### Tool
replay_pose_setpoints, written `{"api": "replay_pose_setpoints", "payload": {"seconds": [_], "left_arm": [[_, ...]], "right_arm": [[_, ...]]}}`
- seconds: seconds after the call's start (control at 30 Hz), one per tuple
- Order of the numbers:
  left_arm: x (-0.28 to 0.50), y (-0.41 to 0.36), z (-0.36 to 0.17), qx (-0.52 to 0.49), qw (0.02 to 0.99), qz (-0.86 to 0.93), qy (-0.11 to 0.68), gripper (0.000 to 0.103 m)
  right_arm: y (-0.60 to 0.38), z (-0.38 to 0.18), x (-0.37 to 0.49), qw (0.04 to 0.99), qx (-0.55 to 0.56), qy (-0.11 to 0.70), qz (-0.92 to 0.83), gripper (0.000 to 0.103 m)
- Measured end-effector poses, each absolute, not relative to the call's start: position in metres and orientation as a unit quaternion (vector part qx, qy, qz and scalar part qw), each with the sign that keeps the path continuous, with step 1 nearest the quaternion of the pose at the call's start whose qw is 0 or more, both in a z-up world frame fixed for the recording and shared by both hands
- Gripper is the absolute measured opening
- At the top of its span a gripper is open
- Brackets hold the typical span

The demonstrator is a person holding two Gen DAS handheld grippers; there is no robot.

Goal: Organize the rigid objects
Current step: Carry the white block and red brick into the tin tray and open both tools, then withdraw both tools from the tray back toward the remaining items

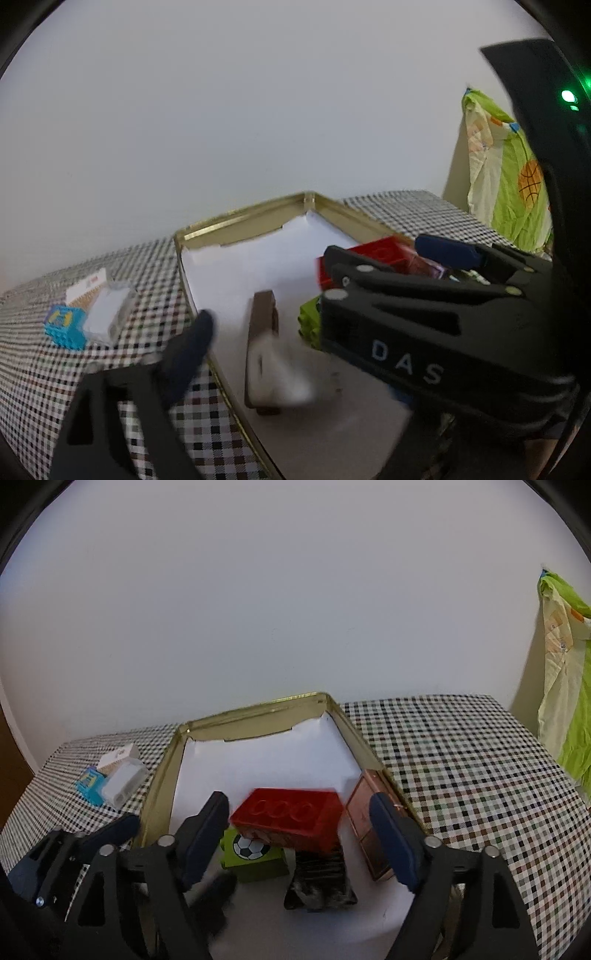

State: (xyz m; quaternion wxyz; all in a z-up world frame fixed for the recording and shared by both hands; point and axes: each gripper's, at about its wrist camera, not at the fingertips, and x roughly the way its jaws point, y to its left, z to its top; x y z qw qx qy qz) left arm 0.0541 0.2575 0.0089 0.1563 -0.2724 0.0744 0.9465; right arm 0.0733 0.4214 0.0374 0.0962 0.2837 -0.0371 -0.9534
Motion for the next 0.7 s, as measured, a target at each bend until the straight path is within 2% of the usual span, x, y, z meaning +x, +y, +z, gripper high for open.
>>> {"api": "replay_pose_setpoints", "payload": {"seconds": [0.03, 0.53, 0.7], "left_arm": [[0.058, 0.257, 0.012, -0.258, 0.153, 0.951, 0.074, 0.103], [0.053, 0.24, 0.021, -0.244, 0.133, 0.959, 0.048, 0.103], [0.053, 0.227, 0.025, -0.226, 0.096, 0.968, 0.057, 0.102]], "right_arm": [[0.423, 0.039, 0.075, 0.095, 0.279, -0.039, -0.955, 0.085], [0.474, 0.048, 0.09, 0.008, 0.207, -0.125, -0.97, 0.086], [0.477, 0.053, 0.105, -0.019, 0.164, -0.121, -0.979, 0.086]]}}
